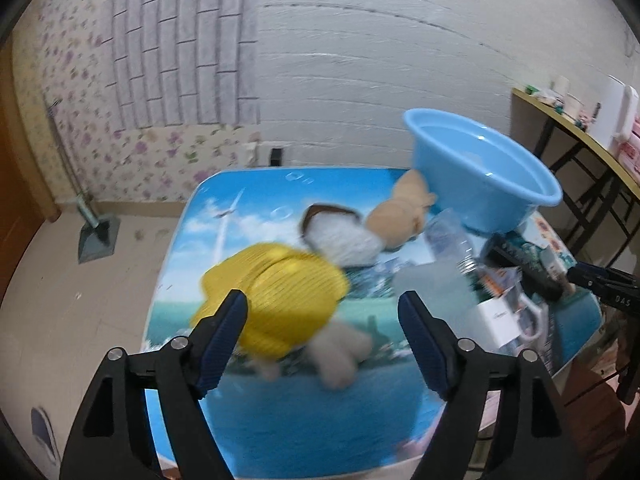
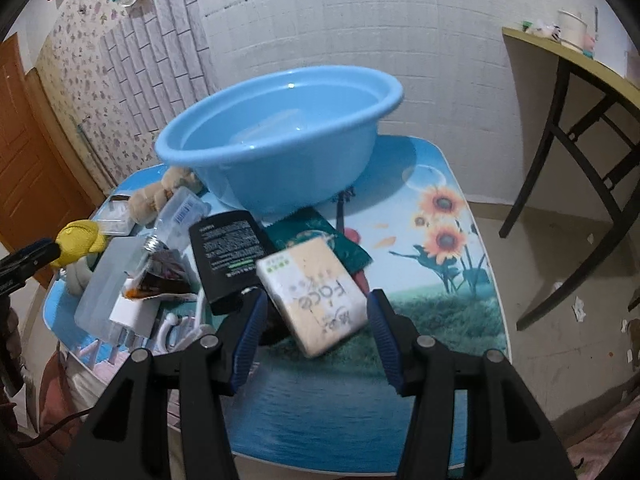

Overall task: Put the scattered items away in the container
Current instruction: 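Move the left gripper to the yellow plush toy while the right reaches the tissue pack, then grasp the yellow plush toy with the left gripper while the right grasps the face tissue pack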

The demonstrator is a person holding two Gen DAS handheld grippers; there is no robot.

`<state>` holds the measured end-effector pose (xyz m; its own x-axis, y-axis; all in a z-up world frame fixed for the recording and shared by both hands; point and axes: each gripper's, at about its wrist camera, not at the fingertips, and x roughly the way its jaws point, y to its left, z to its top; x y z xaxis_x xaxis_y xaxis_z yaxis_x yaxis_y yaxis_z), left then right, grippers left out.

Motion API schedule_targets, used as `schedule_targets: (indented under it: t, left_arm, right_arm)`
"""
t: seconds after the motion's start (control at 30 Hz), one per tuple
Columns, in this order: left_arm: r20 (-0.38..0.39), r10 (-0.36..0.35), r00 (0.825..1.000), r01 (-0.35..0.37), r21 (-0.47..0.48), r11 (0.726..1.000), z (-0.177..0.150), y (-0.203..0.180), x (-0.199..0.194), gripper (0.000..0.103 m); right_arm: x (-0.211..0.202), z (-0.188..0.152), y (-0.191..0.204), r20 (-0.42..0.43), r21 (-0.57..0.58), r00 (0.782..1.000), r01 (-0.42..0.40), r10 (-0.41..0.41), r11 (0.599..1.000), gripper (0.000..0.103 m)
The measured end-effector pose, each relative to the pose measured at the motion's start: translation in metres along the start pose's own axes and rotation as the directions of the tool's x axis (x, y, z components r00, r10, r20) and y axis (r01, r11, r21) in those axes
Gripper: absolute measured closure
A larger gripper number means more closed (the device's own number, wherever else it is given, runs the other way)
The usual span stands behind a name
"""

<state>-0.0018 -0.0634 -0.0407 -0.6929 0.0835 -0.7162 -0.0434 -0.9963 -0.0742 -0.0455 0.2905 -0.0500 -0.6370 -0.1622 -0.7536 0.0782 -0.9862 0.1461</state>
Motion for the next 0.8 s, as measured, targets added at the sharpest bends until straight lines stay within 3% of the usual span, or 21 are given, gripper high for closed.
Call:
schedule_targets:
  t: [0.17, 0.23, 0.5, 0.8]
  left_arm:
    - [-0.006, 0.03, 1.0, -0.03, -0.04, 0.999, -0.007, 0.019, 0.003, 0.024]
    - [-0.004, 0.037, 0.999, -0.037, -0.048, 0.998, -0.007, 0.022, 0.004, 0.019]
    - [-0.007, 0.034, 0.999, -0.035, -0.064, 0.997, 0.002, 0.03, 0.019, 0.017]
    - [-0.055, 0.017, 0.998, -0.02, -0.054, 0.998, 0.004, 0.033, 0.05, 0.01]
  right_arm:
    - [0.004, 0.0, -0.001, -0.005, 0.012, 1.0, 0.009, -0.009, 1.0, 0.043]
    - [0.004, 0.0, 0.0, 0.001, 0.012, 1.0, 0.009, -0.009, 1.0, 0.042]
    - [0.016, 0.002, 0.004, -0.02, -0.005, 1.0, 0.009, -0.009, 1.0, 0.041]
    - [0.03, 0.008, -0.007, -0.039, 0.06, 0.999, -0.01, 0.012, 0.998, 0.041]
